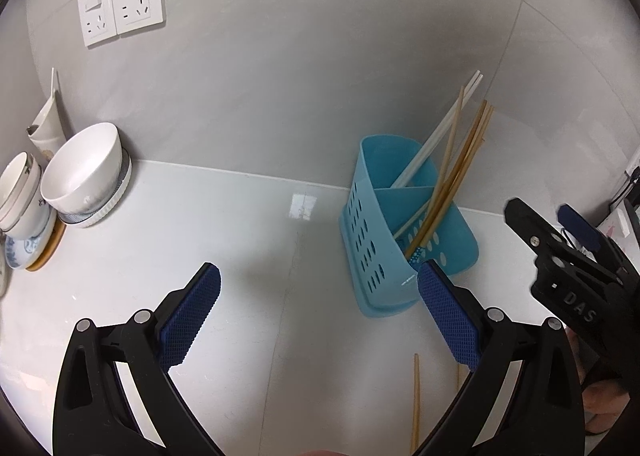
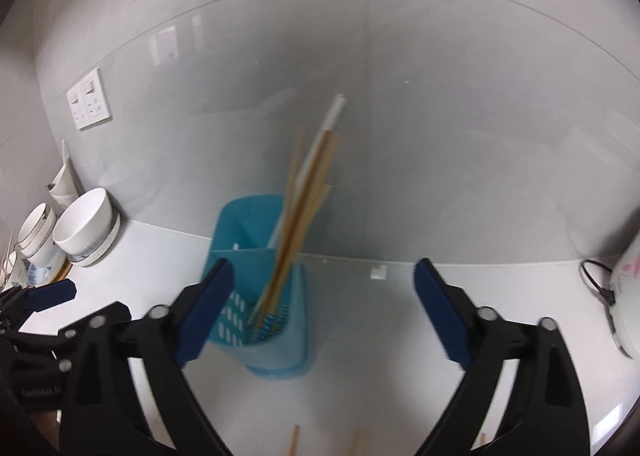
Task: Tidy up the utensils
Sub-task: 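Move both open tools back over the chopsticks lying on the counter, then grasp a blue-tipped wooden chopstick with the left tool while the right tool grasps a pale plain chopstick, then lift both held chopsticks and carry them over the blue holder, then lower the blue-tipped chopstick into the blue holder and open the left tool, then lower the pale chopstick into the blue holder and open the right tool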
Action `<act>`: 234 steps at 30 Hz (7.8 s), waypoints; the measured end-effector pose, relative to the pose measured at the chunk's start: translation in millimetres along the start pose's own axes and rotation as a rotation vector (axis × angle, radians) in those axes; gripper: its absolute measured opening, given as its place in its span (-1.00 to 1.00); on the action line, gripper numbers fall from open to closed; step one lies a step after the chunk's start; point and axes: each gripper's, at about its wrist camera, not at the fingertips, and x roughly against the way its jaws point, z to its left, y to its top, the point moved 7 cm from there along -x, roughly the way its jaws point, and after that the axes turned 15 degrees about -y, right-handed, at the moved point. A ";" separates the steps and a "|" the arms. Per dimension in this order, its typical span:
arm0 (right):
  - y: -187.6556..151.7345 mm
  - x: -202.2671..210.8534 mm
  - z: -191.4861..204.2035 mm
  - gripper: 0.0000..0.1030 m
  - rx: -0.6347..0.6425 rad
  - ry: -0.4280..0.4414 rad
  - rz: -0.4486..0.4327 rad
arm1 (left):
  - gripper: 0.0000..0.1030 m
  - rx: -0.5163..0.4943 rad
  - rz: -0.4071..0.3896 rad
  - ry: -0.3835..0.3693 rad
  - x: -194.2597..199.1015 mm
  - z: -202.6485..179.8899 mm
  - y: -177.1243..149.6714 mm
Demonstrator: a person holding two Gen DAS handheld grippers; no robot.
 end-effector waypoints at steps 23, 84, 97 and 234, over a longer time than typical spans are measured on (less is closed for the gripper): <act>-104.4 36.4 -133.0 0.85 0.003 -0.160 0.231 | 0.86 -0.032 0.169 -0.075 -12.9 -48.6 -75.6; -257.1 2.4 -169.3 -0.81 0.081 -0.132 0.786 | -0.18 -0.020 0.576 -0.004 -77.5 -73.8 -220.5; -249.7 -4.6 -159.7 -0.93 0.069 -0.135 0.783 | -0.87 -0.018 0.600 -0.040 -75.2 -88.3 -215.6; 41.0 3.8 14.5 -0.93 -0.022 0.286 0.091 | 0.86 -0.103 -0.088 -0.071 -15.5 -39.4 -1.4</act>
